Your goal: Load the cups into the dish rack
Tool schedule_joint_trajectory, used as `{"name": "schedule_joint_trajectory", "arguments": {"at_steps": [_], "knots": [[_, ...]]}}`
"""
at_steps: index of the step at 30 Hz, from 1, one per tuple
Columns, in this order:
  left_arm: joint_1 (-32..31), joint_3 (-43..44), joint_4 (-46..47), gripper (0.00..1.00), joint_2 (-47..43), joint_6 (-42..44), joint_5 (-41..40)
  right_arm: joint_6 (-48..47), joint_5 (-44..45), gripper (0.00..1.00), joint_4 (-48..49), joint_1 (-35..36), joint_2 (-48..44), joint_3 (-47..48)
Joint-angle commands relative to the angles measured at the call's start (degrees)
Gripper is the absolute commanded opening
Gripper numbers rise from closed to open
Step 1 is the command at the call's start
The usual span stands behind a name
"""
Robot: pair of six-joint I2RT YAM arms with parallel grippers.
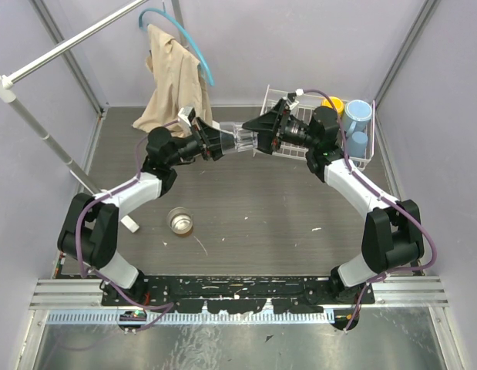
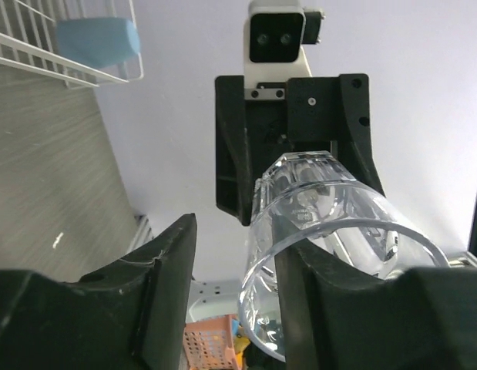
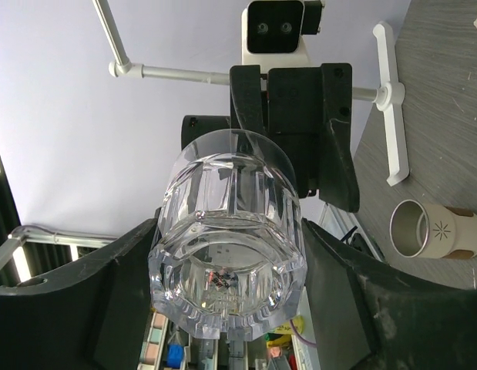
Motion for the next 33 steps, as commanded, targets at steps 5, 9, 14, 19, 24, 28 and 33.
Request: {"name": "schedule_joint_trajectory", "arguments": {"at_steps": [5,9,14,19,24,28,33], "knots": [[2.8,-0.6,-15.1,0.65,-6.2,9.3,-3.6,-2.9,-1.0,0.22,-2.2,-5.1,-2.3,3.4],[4.1,-1.6,-26.6,0.72,-9.2,15.1,-4.5,-11.7,-1.6,0.22,-14.5,-10.2,-1.7,8.7],[4.2,4.2,-54.3,0.71,-12.1,31.1,-7.5,-30.0,2.4,0.22,-38.2,-16.0,0.8,19.1],[4.3,9.2,-69.1,0.72,-13.8,41.7,-12.8,-47.5,12.8,0.21,-60.3,-19.2,5.8,32.3],[4.3,11.1,-74.7,0.73,-14.3,46.4,-15.1,-57.1,25.0,0.21,-73.2,-19.7,11.8,44.9],[4.3,14.0,-81.4,0.75,-13.7,51.3,-18.5,-61.6,32.6,0.21,-79.6,-19.7,16.3,52.9],[4.5,18.1,-87.8,0.78,-12.2,56.8,-21.2,-65.5,40.6,0.20,-85.9,-19.6,21.6,60.8]]}}
